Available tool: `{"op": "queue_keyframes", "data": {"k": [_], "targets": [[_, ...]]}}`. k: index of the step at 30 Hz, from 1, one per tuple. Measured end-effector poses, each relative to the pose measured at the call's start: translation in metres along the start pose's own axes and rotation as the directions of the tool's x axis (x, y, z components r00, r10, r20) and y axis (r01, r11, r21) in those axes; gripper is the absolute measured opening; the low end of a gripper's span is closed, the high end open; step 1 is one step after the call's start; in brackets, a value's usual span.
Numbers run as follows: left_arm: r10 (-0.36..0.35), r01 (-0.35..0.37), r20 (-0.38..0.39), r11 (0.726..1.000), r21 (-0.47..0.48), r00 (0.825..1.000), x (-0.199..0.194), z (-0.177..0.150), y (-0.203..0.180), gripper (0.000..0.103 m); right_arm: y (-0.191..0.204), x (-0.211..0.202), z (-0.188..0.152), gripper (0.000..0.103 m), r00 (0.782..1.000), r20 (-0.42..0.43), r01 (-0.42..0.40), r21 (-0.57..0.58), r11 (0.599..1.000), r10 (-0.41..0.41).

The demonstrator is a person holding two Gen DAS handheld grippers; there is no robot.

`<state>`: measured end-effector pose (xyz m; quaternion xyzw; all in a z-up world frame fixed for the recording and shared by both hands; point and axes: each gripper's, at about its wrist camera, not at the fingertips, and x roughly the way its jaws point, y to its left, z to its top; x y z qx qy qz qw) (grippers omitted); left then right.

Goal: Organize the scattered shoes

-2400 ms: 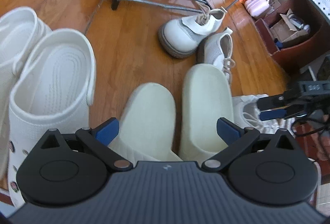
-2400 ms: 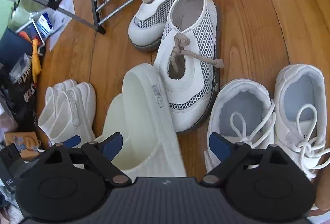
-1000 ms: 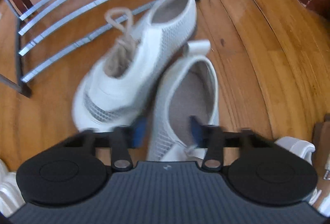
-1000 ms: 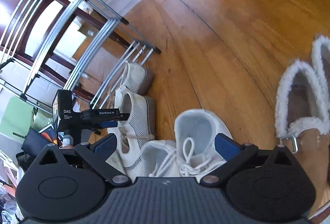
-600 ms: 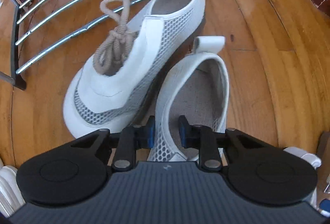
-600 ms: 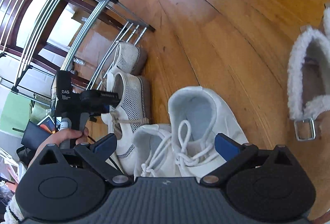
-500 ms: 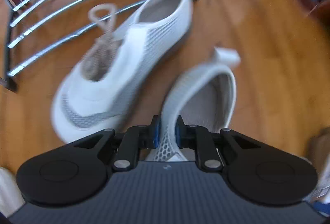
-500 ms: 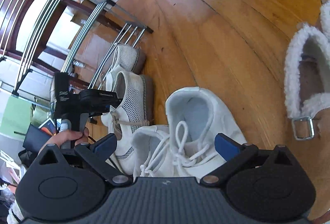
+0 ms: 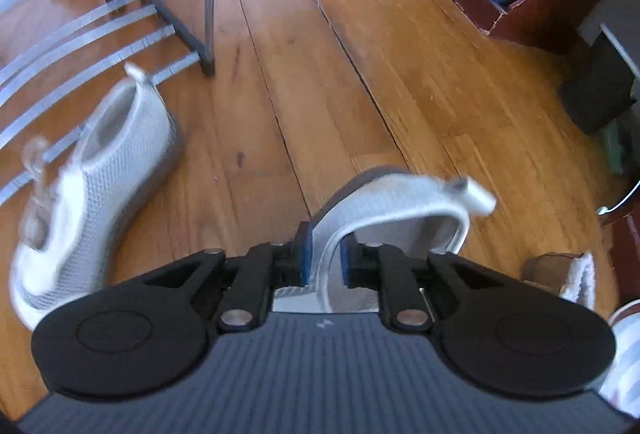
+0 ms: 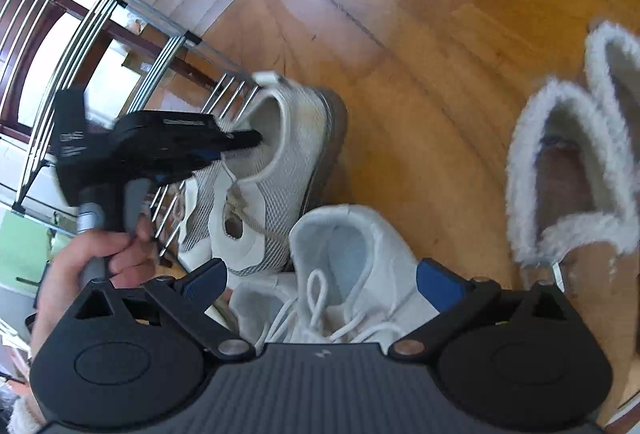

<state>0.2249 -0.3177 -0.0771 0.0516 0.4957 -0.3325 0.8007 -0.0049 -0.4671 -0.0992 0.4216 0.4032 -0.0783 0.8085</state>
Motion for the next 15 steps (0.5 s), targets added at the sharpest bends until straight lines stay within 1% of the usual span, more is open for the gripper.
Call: {"op": "queue_keyframes", "data": {"k": [1,2,4,7,8,11,13,14,15], "targets": [[-0.014,0.014,0.016,1.000,-0.014,1.000,-0.005,0.001,0.002,0.069,-0.001,-0.001,0.002,0.102,1.000,0.002,0.002,0.004,1.000,-0.002],[-0.045,0.047,0.043,0.998,-0.042,0.998,-0.019,0.000,0.009,0.075,-0.002,0.000,0.003,0.102,1.000,0.002,0.004,0.007,1.000,-0.004],[-0.054,0.058,0.055,0.996,-0.072,0.997,-0.034,-0.004,0.017,0.080,-0.003,-0.003,0.008,0.102,1.000,0.009,0.006,0.007,1.000,-0.006],[-0.053,0.066,0.097,0.989,-0.129,0.994,-0.062,-0.018,0.045,0.082,-0.001,-0.004,0.014,0.102,1.000,0.010,0.012,-0.006,1.000,-0.012],[-0.048,0.063,0.100,0.987,-0.151,0.994,-0.072,-0.027,0.059,0.084,0.001,-0.005,0.017,0.102,1.000,0.010,0.011,-0.014,1.000,-0.011],[-0.029,0.050,0.102,0.977,-0.207,0.994,-0.094,-0.049,0.095,0.084,0.004,-0.007,0.027,0.102,1.000,-0.002,0.010,-0.033,0.999,-0.011],[-0.011,0.035,0.099,0.969,-0.245,0.995,-0.105,-0.063,0.111,0.086,0.016,-0.004,0.042,0.102,0.998,-0.044,0.039,-0.087,0.995,-0.043],[-0.001,0.027,0.097,0.964,-0.264,0.995,-0.110,-0.071,0.119,0.090,0.024,0.000,0.052,0.102,0.996,-0.083,0.035,-0.115,0.993,-0.045],[-0.014,0.040,0.094,0.959,-0.280,0.995,-0.111,-0.078,0.127,0.093,0.032,0.004,0.061,0.102,0.991,-0.121,0.031,-0.143,0.989,-0.048]]}}
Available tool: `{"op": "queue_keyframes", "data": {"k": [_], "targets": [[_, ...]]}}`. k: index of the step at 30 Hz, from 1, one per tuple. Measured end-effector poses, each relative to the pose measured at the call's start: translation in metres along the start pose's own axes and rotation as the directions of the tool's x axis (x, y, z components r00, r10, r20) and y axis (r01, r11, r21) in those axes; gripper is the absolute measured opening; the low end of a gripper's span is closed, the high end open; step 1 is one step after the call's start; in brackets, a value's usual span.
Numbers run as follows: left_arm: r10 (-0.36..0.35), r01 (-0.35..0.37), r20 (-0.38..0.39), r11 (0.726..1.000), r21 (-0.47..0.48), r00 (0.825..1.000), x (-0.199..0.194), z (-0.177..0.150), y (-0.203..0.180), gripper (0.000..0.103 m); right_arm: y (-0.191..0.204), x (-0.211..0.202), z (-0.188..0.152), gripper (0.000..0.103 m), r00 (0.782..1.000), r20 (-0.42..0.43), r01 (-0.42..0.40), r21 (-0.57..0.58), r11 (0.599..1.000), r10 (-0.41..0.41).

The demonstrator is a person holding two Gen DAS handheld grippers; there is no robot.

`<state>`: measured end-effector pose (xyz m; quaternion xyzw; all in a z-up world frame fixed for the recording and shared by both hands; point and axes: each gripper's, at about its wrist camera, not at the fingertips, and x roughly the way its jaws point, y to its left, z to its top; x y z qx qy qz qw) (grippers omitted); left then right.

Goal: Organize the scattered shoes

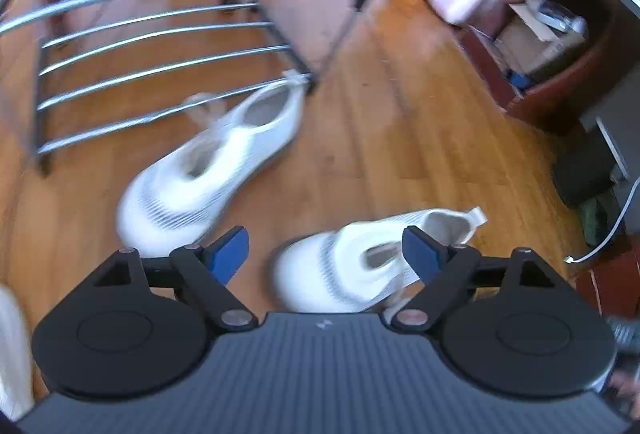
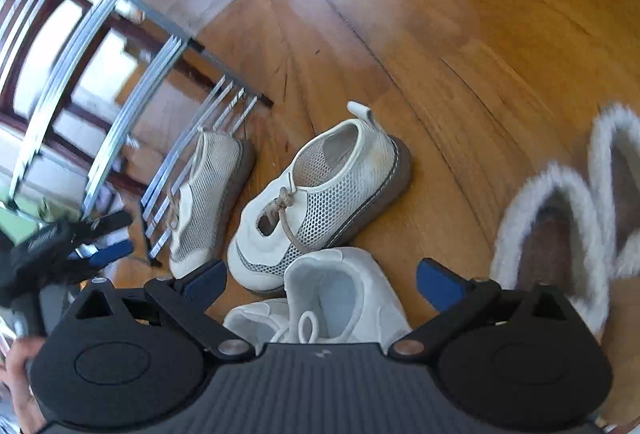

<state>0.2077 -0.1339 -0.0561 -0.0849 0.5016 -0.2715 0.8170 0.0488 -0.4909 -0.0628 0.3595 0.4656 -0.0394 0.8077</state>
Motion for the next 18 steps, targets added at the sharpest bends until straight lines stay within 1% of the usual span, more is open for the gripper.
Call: {"op": "queue_keyframes", "data": {"k": [1,2,4,5,6,7,8,9,10,11,12,13,14,15,16,18], "targets": [[-0.013,0.013,-0.007,1.000,-0.018,1.000,-0.001,-0.005,0.009,0.095,0.005,0.003,0.006,0.102,1.000,-0.025,-0.005,-0.009,1.000,0.005],[-0.027,0.026,-0.014,0.999,-0.036,1.000,-0.002,-0.010,0.019,0.096,0.016,0.008,0.017,0.102,0.997,-0.082,-0.002,-0.021,1.000,0.000],[-0.075,0.073,-0.035,0.995,-0.066,0.997,-0.006,-0.016,0.033,0.098,0.036,0.018,0.037,0.101,0.981,-0.193,0.003,-0.044,0.999,-0.012],[-0.101,0.097,-0.046,0.992,-0.080,0.994,-0.009,-0.020,0.041,0.098,0.042,0.021,0.039,0.102,0.977,-0.212,0.013,-0.061,0.998,-0.026],[-0.123,0.119,-0.047,0.989,-0.083,0.991,-0.012,-0.022,0.049,0.098,0.056,0.031,0.045,0.102,0.964,-0.252,0.053,-0.111,0.992,-0.080],[-0.124,0.121,-0.036,0.989,-0.080,0.992,-0.013,-0.023,0.055,0.098,0.070,0.041,0.052,0.101,0.948,-0.289,0.090,-0.163,0.983,-0.134],[-0.105,0.103,-0.023,0.992,-0.072,0.994,-0.016,-0.024,0.059,0.099,0.074,0.056,0.055,0.101,0.932,-0.302,0.155,-0.172,0.973,-0.201],[-0.076,0.075,-0.014,0.996,-0.055,0.997,-0.017,-0.024,0.062,0.099,0.079,0.072,0.058,0.101,0.911,-0.314,0.218,-0.183,0.959,-0.267],[-0.040,0.039,-0.005,0.998,-0.040,0.999,-0.018,-0.024,0.064,0.099,0.075,0.081,0.059,0.101,0.904,-0.319,0.251,-0.144,0.957,-0.285],[-0.032,0.032,-0.003,0.999,-0.036,0.999,-0.018,-0.024,0.064,0.100,0.071,0.091,0.061,0.101,0.896,-0.325,0.284,-0.106,0.953,-0.303],[0.017,-0.017,0.005,1.000,-0.019,1.000,-0.016,-0.025,0.069,0.100,0.066,0.100,0.062,0.101,0.887,-0.332,0.316,-0.067,0.946,-0.320],[0.035,-0.035,0.001,0.999,-0.035,0.999,-0.013,-0.026,0.072,0.100,0.058,0.112,0.063,0.099,0.893,-0.335,0.323,0.009,0.946,-0.301],[0.050,-0.050,-0.006,0.997,-0.054,0.999,-0.009,-0.027,0.074,0.100,0.052,0.116,0.062,0.098,0.899,-0.331,0.317,0.047,0.947,-0.285],[0.064,-0.065,-0.012,0.995,-0.072,0.998,-0.006,-0.028,0.077,0.100,0.049,0.119,0.059,0.098,0.911,-0.311,0.309,0.076,0.948,-0.272],[0.059,-0.060,-0.019,0.995,-0.082,0.998,-0.004,-0.029,0.079,0.100,0.047,0.122,0.056,0.098,0.921,-0.290,0.300,0.104,0.948,-0.259],[0.003,-0.007,-0.048,0.996,-0.084,0.999,0.005,-0.031,0.078,0.100,0.057,0.126,0.048,0.098,0.932,-0.217,0.295,-0.007,0.955,-0.290]]}}
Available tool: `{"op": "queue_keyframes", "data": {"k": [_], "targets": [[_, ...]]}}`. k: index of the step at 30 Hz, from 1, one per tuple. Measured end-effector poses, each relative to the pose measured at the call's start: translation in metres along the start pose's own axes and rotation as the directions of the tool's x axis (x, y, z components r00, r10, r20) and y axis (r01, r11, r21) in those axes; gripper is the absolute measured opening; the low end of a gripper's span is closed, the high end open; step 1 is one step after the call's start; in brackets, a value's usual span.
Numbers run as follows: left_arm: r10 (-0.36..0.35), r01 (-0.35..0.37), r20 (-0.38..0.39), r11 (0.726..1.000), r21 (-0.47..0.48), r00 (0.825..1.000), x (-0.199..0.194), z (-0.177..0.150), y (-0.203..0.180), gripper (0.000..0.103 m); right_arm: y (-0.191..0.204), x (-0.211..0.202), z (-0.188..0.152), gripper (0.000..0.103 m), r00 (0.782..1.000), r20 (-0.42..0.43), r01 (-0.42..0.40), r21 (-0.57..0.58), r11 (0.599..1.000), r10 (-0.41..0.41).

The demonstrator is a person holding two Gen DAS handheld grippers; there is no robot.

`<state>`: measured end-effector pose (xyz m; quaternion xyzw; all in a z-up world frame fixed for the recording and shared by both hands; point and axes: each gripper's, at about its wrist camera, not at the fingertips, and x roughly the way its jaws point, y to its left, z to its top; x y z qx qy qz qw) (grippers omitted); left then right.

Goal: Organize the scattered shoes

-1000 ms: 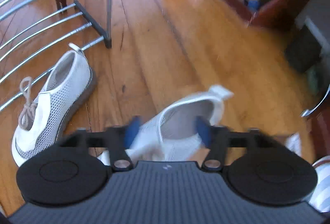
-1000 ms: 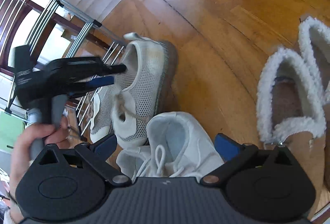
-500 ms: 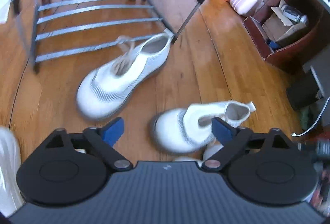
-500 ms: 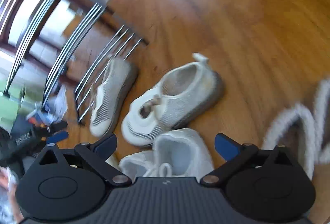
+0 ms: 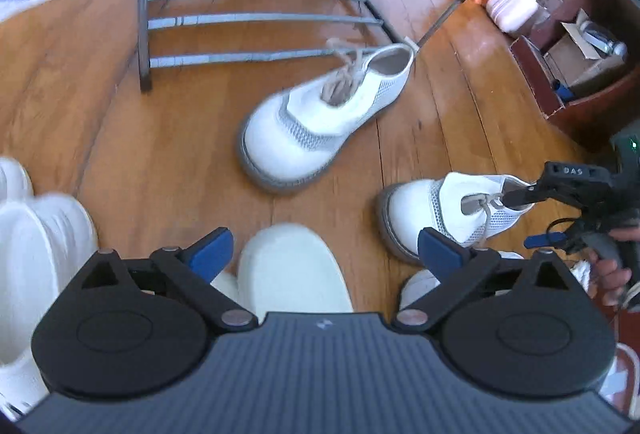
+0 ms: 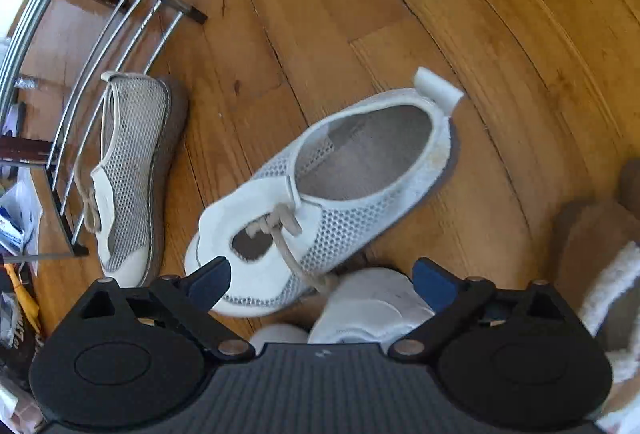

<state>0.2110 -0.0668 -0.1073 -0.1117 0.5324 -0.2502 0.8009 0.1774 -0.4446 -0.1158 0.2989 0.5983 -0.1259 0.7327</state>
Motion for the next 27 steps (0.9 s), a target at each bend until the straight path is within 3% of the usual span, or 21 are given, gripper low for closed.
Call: {"op": "queue_keyframes", "data": {"k": [4,10,17,20,26,27], "targets": [[-0.023,0.023,-0.012,1.000,0.016,1.000,0.003,-0.005,-0.003,0.100,-0.004,0.008,-0.012,0.098,0.998,0.066,-0.017,0.022,1.000,0.015],[-0.084,0.084,-0.010,0.996,-0.027,0.996,0.001,-0.012,0.012,0.100,-0.008,0.030,-0.011,0.099,0.993,0.056,0.098,0.094,0.991,-0.104],[-0.105,0.104,-0.001,0.991,-0.081,0.994,0.003,-0.012,0.034,0.100,0.012,0.065,0.001,0.098,0.982,0.026,0.185,0.068,0.980,-0.187],[-0.116,0.115,-0.003,0.989,-0.091,0.993,0.005,-0.014,0.037,0.100,0.009,0.053,-0.001,0.077,0.981,0.082,0.172,0.062,0.983,-0.177],[-0.146,0.144,-0.007,0.985,-0.099,0.989,0.008,-0.015,0.039,0.100,-0.001,0.028,0.015,0.021,0.976,0.177,0.113,0.071,0.991,-0.124],[-0.150,0.148,-0.010,0.984,-0.104,0.989,0.009,-0.016,0.040,0.100,-0.002,0.020,0.021,0.017,0.972,0.201,0.107,0.071,0.992,-0.119]]}}
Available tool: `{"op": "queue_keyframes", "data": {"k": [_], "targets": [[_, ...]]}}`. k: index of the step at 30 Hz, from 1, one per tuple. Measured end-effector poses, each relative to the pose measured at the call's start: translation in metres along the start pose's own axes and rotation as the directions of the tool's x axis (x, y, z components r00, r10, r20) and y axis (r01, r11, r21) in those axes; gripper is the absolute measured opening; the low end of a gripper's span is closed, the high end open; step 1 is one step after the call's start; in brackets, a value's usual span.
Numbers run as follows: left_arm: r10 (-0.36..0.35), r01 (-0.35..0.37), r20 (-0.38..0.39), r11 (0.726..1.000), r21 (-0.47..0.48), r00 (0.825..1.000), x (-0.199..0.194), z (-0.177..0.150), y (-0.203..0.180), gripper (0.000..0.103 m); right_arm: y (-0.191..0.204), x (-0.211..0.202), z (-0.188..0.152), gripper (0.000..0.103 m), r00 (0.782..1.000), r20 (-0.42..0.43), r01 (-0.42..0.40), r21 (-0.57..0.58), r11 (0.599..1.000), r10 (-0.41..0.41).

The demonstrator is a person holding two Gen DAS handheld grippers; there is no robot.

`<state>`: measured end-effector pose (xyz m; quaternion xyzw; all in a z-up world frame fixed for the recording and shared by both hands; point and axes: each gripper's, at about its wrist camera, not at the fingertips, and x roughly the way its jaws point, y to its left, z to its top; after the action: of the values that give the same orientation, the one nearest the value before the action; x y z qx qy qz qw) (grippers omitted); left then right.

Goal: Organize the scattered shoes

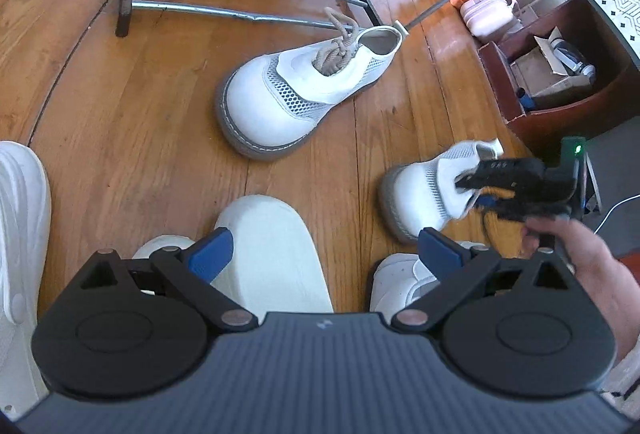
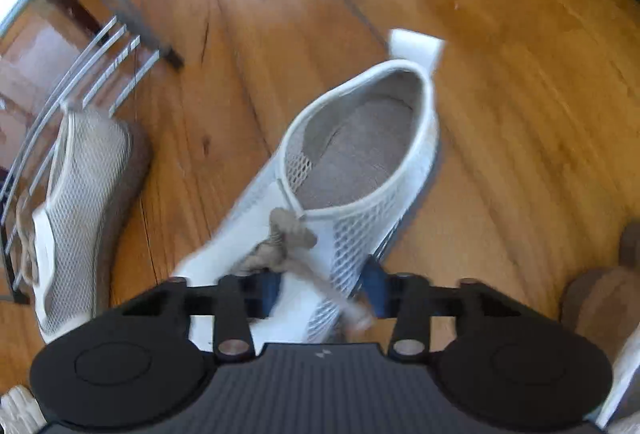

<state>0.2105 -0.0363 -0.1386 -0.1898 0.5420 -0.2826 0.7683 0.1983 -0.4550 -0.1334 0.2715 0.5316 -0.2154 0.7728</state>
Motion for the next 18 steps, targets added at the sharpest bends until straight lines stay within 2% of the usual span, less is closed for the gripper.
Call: {"op": "queue_keyframes", "data": {"k": [1,4,8,13,16,18], "targets": [[-0.004,0.004,-0.004,1.000,-0.004,1.000,0.000,0.000,0.001,0.100,-0.002,-0.006,0.007,0.014,1.000,0.024,-0.006,0.001,1.000,0.006],[-0.012,0.012,-0.004,1.000,0.007,1.000,0.000,-0.001,-0.001,0.100,-0.007,-0.016,0.022,0.013,0.998,0.061,0.022,-0.040,0.999,-0.019],[-0.028,0.028,-0.007,0.999,0.025,1.000,-0.002,-0.002,-0.007,0.100,-0.023,-0.019,0.034,0.015,0.990,0.066,0.127,-0.035,0.991,-0.125],[-0.035,0.035,-0.015,0.999,0.033,0.999,-0.001,-0.003,-0.011,0.100,-0.038,-0.013,0.027,0.058,0.995,0.030,0.096,0.033,0.995,-0.097],[-0.039,0.040,-0.022,0.999,0.031,0.999,0.000,-0.004,-0.011,0.100,-0.040,0.004,0.016,0.071,0.991,0.003,0.132,0.037,0.991,-0.132],[-0.041,0.042,-0.025,0.999,0.028,0.999,0.001,-0.004,-0.011,0.100,-0.043,0.013,0.013,0.073,0.990,0.005,0.138,0.052,0.989,-0.139]]}}
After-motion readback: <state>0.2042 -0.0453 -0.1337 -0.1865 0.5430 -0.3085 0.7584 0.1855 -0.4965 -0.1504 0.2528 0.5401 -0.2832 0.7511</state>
